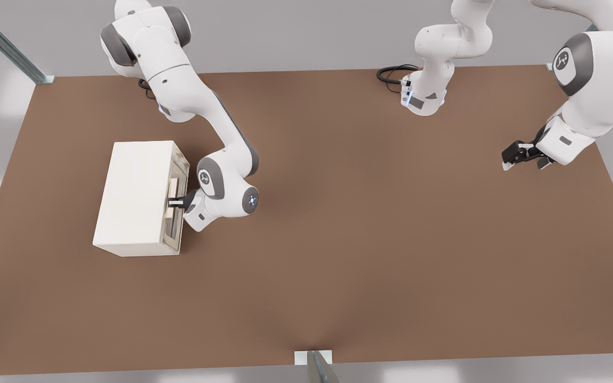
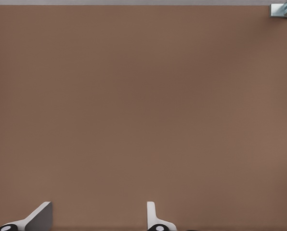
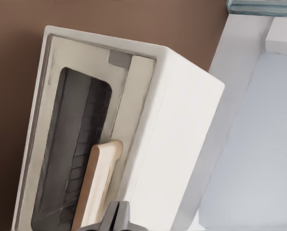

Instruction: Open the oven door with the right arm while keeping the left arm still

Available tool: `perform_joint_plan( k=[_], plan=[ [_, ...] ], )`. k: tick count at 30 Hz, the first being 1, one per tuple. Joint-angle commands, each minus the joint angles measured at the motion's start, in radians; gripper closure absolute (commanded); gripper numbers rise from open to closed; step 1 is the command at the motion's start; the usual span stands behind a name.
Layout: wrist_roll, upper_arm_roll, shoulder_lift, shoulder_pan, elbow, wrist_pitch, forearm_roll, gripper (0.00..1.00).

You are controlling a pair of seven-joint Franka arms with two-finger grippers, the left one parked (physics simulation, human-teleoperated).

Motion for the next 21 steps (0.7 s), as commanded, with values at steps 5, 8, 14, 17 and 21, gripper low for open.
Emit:
perform_joint_plan(
  k=[5, 8, 14, 17, 21],
  plan=[
    [0.296, -0.002, 0.0, -0.003, -0.041, 0.064, -0.019, 1.0],
    [0.296, -0.002, 0.0, -0.003, -0.053, 0.061, -0.019, 1.0],
    [0.296, -0.002, -0.002, -0.003, -0.072, 0.061, -0.017, 1.0],
    [0.296, -0.002, 0.0, -0.002, -0.072, 0.061, -0.017, 1.0],
    [0.296, -0.002, 0.003, 0.0, -0.072, 0.064, -0.017, 1.0]
  ],
)
